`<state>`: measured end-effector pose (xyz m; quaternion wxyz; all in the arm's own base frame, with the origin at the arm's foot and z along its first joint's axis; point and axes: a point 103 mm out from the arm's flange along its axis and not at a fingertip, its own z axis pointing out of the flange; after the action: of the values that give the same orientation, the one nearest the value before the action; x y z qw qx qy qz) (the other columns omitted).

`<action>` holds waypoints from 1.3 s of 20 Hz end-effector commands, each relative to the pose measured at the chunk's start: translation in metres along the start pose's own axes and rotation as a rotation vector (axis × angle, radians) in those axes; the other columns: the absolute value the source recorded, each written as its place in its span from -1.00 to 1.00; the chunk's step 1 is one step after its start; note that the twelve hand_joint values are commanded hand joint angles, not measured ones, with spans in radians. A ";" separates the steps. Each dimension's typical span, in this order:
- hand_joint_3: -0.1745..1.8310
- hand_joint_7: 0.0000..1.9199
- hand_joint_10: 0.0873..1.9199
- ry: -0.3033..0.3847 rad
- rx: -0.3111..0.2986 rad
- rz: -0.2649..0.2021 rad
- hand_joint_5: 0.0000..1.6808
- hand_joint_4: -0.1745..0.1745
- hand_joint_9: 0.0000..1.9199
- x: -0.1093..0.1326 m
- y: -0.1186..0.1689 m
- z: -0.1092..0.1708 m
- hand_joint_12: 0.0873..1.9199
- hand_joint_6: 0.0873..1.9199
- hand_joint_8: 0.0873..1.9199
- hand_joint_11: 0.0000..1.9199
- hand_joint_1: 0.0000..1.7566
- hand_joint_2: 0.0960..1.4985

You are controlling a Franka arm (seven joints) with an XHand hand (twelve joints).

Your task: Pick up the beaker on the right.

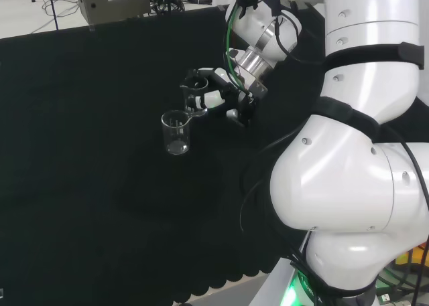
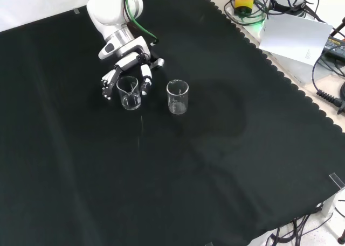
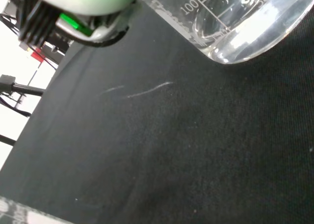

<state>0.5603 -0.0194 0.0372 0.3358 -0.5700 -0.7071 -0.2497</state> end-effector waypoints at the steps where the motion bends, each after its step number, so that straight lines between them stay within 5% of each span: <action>1: -0.22 -0.58 -0.49 0.025 0.014 -0.015 -0.33 -0.09 -0.42 0.006 0.004 0.002 0.38 -0.73 -0.38 -0.83 0.07 -0.43; 4: -0.22 -0.56 -0.50 0.007 0.017 0.002 -0.38 -0.07 -0.40 0.017 0.017 0.023 0.38 -0.35 -0.38 -0.81 0.07 -0.43; 8: -0.22 -0.39 -0.49 -0.022 -0.030 0.049 0.08 0.09 -0.24 0.011 0.011 0.013 0.34 -0.12 -0.35 -0.63 0.24 -0.23; 9: -0.28 -0.28 -0.49 -0.010 -0.054 0.072 0.20 -0.26 -0.13 0.008 0.008 0.008 0.27 -0.14 -0.32 -0.48 0.28 -0.12; 11: -0.46 0.00 -0.55 -0.011 -0.094 0.102 0.29 -0.38 0.15 0.003 0.005 0.002 0.05 -0.10 -0.22 -0.10 0.44 0.06; 14: -0.39 0.22 -0.76 -0.017 -0.193 0.137 0.35 -0.61 0.44 0.002 0.001 -0.008 -0.19 -0.15 -0.27 0.19 0.58 -0.04; 17: -0.18 0.35 -0.98 -0.037 -0.261 0.105 0.42 -0.88 0.62 0.009 0.000 -0.026 -0.29 -0.24 -0.35 0.31 0.62 -0.25; 20: -0.28 0.36 -1.00 -0.089 -0.281 0.042 0.59 -0.99 0.65 0.025 0.003 -0.048 -0.34 -0.58 -0.42 0.39 0.63 -0.19; 26: -0.28 0.37 -1.00 -0.221 -0.244 -0.059 0.64 -1.00 0.68 0.056 0.001 -0.079 -0.38 -0.67 -0.46 0.43 0.63 -0.21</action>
<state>0.5743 -0.0290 0.0913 0.2429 -0.6341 -0.6656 -0.3097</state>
